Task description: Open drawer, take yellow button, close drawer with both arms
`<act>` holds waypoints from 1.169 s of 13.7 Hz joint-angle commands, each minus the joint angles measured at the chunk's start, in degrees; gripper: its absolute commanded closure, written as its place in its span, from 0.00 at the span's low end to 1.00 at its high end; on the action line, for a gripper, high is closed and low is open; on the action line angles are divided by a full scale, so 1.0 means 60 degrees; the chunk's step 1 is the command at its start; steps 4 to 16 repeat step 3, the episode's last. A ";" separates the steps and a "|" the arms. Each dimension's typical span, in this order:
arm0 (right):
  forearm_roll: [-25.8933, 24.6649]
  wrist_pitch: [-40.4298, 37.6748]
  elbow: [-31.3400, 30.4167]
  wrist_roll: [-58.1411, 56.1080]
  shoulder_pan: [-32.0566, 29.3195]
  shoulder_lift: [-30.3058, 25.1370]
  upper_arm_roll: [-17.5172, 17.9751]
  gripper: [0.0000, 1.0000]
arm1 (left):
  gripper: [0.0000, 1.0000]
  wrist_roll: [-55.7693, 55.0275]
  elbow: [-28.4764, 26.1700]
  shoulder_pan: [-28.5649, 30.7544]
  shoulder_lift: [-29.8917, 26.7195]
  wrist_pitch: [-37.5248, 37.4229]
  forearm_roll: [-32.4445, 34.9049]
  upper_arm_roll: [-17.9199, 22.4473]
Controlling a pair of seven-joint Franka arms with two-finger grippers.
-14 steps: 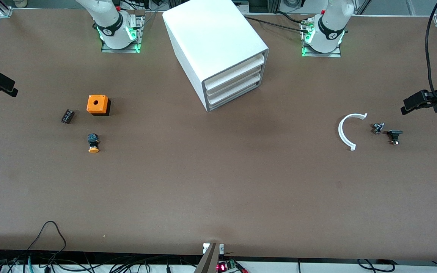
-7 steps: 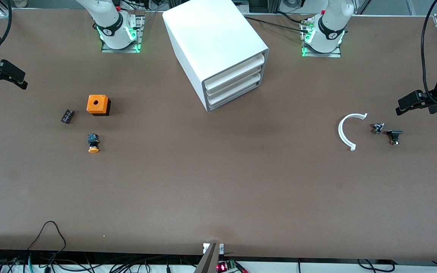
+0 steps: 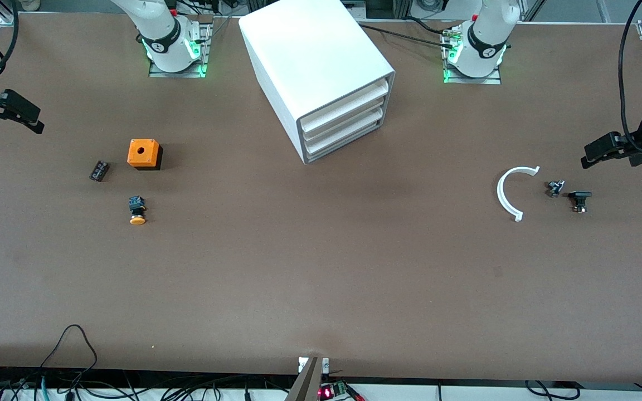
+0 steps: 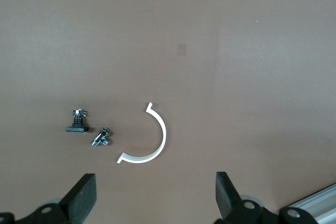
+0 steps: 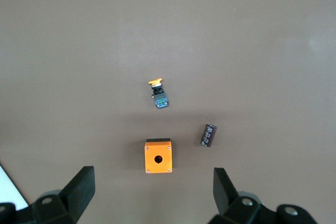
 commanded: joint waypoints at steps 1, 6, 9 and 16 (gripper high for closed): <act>0.0155 -0.0037 0.0036 -0.0040 0.0084 -0.0007 -0.0031 0.00 | 0.00 -0.0005 0.0369 -0.0033 0.0152 -0.0351 0.0084 0.0002; 0.0170 -0.0023 0.0051 -0.0025 0.0055 -0.0021 -0.0075 0.00 | 0.00 0.0009 0.0383 -0.0033 0.0167 -0.0337 0.0084 0.0002; 0.0170 -0.0023 0.0051 -0.0025 0.0055 -0.0021 -0.0075 0.00 | 0.00 0.0009 0.0383 -0.0033 0.0167 -0.0337 0.0084 0.0002; 0.0170 -0.0023 0.0051 -0.0025 0.0055 -0.0021 -0.0075 0.00 | 0.00 0.0009 0.0383 -0.0033 0.0167 -0.0337 0.0084 0.0002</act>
